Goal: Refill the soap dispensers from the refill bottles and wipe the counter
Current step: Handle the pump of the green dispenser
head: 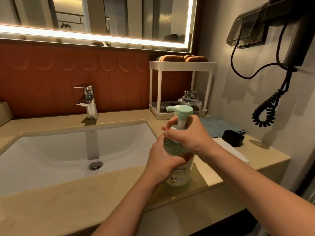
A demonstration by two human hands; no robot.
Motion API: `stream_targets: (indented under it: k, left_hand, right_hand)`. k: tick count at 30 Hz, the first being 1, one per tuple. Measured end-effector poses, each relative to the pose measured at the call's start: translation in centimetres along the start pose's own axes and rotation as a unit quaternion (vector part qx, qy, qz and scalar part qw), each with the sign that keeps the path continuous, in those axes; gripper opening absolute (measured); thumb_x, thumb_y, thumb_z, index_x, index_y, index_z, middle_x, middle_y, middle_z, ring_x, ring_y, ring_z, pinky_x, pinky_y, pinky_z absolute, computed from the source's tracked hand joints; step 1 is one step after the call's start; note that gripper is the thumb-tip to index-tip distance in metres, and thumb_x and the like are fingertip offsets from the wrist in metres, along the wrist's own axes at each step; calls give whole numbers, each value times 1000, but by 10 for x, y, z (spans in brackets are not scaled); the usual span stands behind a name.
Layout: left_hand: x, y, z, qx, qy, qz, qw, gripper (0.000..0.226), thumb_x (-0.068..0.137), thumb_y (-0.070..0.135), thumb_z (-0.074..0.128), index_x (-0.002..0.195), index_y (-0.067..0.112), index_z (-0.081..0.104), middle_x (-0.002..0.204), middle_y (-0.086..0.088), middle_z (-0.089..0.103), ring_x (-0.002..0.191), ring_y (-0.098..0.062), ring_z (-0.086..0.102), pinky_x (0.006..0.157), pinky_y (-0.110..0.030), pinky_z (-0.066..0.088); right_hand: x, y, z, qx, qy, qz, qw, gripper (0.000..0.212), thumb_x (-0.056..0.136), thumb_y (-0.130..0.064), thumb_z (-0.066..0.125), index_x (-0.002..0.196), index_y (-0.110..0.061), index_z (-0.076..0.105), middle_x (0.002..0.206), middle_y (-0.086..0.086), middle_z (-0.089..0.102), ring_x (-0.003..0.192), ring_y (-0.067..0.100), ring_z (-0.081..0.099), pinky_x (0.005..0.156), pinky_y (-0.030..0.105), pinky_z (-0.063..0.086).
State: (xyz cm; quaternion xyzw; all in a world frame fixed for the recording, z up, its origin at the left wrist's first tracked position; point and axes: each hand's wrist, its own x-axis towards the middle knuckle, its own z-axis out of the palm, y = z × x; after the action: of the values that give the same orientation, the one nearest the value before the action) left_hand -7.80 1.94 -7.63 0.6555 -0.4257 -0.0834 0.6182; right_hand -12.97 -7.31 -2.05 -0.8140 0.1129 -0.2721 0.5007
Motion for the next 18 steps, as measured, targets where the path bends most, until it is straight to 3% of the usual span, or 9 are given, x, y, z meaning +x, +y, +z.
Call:
stream_targets:
  k: [3,6,9,12,16,18]
  left_hand:
    - [-5,2,7,21,49,15,998,66,65,20,81,120,32,46,105,18,59,100,0,55,85,-15,43]
    - [-11,6,10,30,74,22,997,69,63,26,82,122,31,46,100,23,56,94,6,54,79,-7,41]
    - [-15,9,6,24,48,6,999,69,63,26,82,120,29,44,104,19,58,98,0,56,82,-14,44]
    - [-15,10,0,16,12,-13,1000,62,64,24,82,114,30,45,105,13,59,97,-6,58,80,-21,47]
    - [-12,10,-4,-14,10,-21,1000,60,63,28,83,113,34,50,106,11,62,96,-7,60,80,-25,50]
    - [-7,9,-6,-18,16,-30,999,59,62,32,82,112,36,50,107,10,62,97,-8,59,82,-29,50]
  right_hand:
    - [-7,-6,6,-10,54,-19,998,14,75,-15,72,86,-15,63,86,-1,64,85,11,59,74,22,46]
    - [-11,-13,9,-17,75,-21,997,9,80,-21,68,74,-18,62,80,0,64,80,9,59,70,22,44]
    - [-11,-19,-2,-34,-24,8,999,20,83,-37,64,92,-19,65,98,2,67,94,14,60,75,24,45]
    - [-16,-24,-23,-23,-141,20,989,36,86,-38,57,119,-25,55,119,-7,60,105,3,54,78,16,41]
    - [-18,-19,-49,-41,-107,-15,993,28,91,-27,55,118,-27,56,120,-7,60,111,2,53,88,20,42]
    - [-17,-13,-61,-66,-78,-7,995,26,92,-25,54,117,-22,58,117,-6,61,109,3,55,85,18,43]
